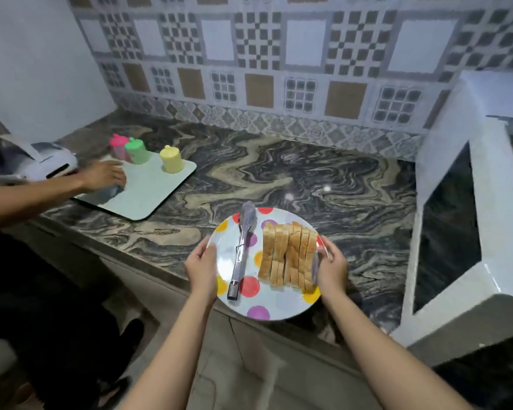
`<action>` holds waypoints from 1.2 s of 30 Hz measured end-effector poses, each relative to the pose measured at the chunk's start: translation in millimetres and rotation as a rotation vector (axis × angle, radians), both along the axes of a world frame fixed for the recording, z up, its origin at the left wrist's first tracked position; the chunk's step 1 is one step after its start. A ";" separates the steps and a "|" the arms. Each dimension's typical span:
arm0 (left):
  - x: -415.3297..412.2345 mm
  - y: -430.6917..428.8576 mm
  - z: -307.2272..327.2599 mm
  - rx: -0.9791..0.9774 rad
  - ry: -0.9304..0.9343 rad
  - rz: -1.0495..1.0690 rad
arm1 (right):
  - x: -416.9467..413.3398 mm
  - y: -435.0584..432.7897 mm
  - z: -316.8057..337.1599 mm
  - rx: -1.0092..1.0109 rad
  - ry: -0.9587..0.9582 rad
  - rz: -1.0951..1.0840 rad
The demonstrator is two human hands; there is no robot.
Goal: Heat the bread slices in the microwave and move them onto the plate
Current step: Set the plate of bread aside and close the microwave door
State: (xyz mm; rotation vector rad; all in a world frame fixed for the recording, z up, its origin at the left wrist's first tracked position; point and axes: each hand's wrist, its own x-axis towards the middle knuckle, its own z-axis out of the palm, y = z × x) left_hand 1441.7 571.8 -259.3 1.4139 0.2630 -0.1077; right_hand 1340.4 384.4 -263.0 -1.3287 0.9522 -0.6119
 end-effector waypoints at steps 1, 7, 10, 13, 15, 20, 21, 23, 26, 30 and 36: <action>12.7 -6.8 -2.5 -0.002 0.001 -0.030 | 6.8 -2.6 -1.8 -0.004 0.011 -0.036; 69.6 -42.8 -24.6 0.129 0.005 -0.182 | 34.3 -21.6 -16.6 -0.119 0.235 -0.225; 81.5 -56.2 -32.3 0.240 -0.026 -0.229 | 40.1 -28.8 -23.6 -0.191 0.295 -0.267; 88.5 -65.7 -33.8 0.401 -0.068 -0.261 | 43.3 -34.3 -26.8 -0.229 0.324 -0.295; 89.6 -70.4 -32.2 0.471 -0.116 -0.302 | 43.4 -38.2 -28.9 -0.254 0.344 -0.298; 94.6 -80.3 -27.8 0.647 -0.192 -0.385 | 43.6 -48.6 -25.6 -0.304 0.413 -0.291; 96.5 -81.6 -28.9 0.661 -0.205 -0.399 | 43.8 -50.0 -24.6 -0.318 0.433 -0.285; 99.8 -83.9 -31.3 0.670 -0.227 -0.424 | 43.5 -51.9 -22.8 -0.340 0.469 -0.275; 102.7 -86.9 -33.2 0.682 -0.257 -0.463 | 43.5 -52.6 -21.6 -0.351 0.516 -0.263; 104.4 -88.2 -34.3 0.698 -0.316 -0.489 | 44.4 -53.9 -23.1 -0.357 0.536 -0.251; 102.9 -87.5 -34.8 0.736 -0.360 -0.564 | 44.6 -51.7 -26.5 -0.392 0.528 -0.273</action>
